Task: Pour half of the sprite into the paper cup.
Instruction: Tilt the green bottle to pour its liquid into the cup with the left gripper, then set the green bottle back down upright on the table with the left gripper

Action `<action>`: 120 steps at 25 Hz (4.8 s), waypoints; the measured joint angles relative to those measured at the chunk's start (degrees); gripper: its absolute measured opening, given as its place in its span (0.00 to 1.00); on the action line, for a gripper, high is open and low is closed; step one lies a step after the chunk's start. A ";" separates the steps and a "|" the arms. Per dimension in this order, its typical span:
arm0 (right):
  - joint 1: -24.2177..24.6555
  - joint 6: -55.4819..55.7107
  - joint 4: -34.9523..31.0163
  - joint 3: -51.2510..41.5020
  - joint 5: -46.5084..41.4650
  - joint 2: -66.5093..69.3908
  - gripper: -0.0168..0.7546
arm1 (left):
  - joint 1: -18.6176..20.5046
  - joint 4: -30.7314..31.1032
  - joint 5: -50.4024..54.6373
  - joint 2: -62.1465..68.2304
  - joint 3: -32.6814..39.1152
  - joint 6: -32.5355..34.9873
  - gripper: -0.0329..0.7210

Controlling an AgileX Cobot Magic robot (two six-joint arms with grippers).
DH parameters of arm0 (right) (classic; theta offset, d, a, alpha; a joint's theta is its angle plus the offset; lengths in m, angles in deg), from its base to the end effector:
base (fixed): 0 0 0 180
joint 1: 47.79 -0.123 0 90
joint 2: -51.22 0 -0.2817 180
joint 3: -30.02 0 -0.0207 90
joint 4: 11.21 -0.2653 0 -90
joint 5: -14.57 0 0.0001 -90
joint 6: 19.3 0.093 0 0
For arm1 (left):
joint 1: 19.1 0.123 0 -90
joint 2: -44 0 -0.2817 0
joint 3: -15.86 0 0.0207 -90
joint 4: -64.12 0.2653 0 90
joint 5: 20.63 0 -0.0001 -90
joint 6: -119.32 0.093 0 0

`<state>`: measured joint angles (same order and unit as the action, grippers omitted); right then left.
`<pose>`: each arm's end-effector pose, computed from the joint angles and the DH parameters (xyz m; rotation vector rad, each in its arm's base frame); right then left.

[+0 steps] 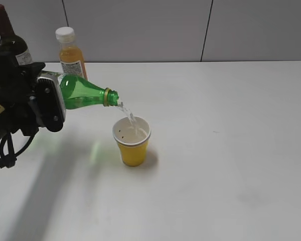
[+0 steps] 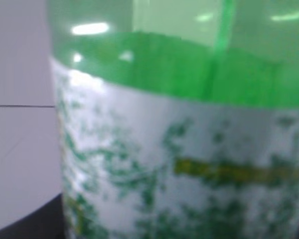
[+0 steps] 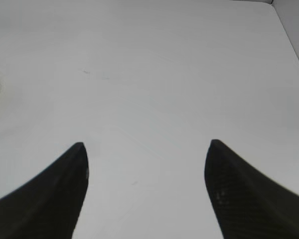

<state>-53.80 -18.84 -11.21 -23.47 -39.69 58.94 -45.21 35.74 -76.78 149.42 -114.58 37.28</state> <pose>0.0272 0.0029 0.2667 -0.0976 2.0137 0.0718 0.2760 -0.0944 0.1446 1.3210 1.3559 1.0364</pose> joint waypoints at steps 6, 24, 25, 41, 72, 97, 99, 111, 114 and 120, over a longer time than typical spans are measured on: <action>0.00 0.00 0.00 0.00 0.00 0.00 0.73 | 0.00 0.00 -0.11 0.00 0.00 0.11 0.62; 0.00 0.00 0.00 0.00 0.00 0.00 0.73 | 0.00 2.12 0.56 0.00 0.00 -18.49 0.62; 0.00 0.00 0.00 0.00 0.00 0.00 0.73 | 0.00 3.22 1.33 0.00 0.00 -22.28 0.62; 0.00 0.00 0.00 0.00 0.00 0.00 0.73 | 4.57 24.05 -0.47 0.00 0.00 -78.68 0.62; 0.00 0.00 0.00 0.00 0.00 0.00 0.73 | 3.89 45.49 -3.55 25.38 -31.95 -107.85 0.62; 0.00 0.00 0.00 0.00 0.00 0.00 0.73 | 2.78 42.47 -5.65 34.91 -35.41 -108.36 0.62; 0.00 0.00 0.00 0.00 0.00 0.00 0.73 | 3.11 42.47 -5.65 34.96 -35.41 -108.36 0.62; 0.00 0.00 0.00 0.00 0.00 0.00 0.73 | 4.00 42.48 -6.96 34.95 -35.50 -108.31 0.95; 0.00 0.00 0.00 0.00 0.00 0.00 0.73 | 4.00 42.61 -6.63 34.43 -35.50 -108.31 0.96; 0.00 0.00 0.00 0.00 0.00 0.00 0.73 | 4.00 43.15 -5.53 31.31 -33.91 -108.31 0.96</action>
<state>-53.80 -18.84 -11.21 -23.47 -39.69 58.94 -41.21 78.88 -82.31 180.73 -148.49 -71.03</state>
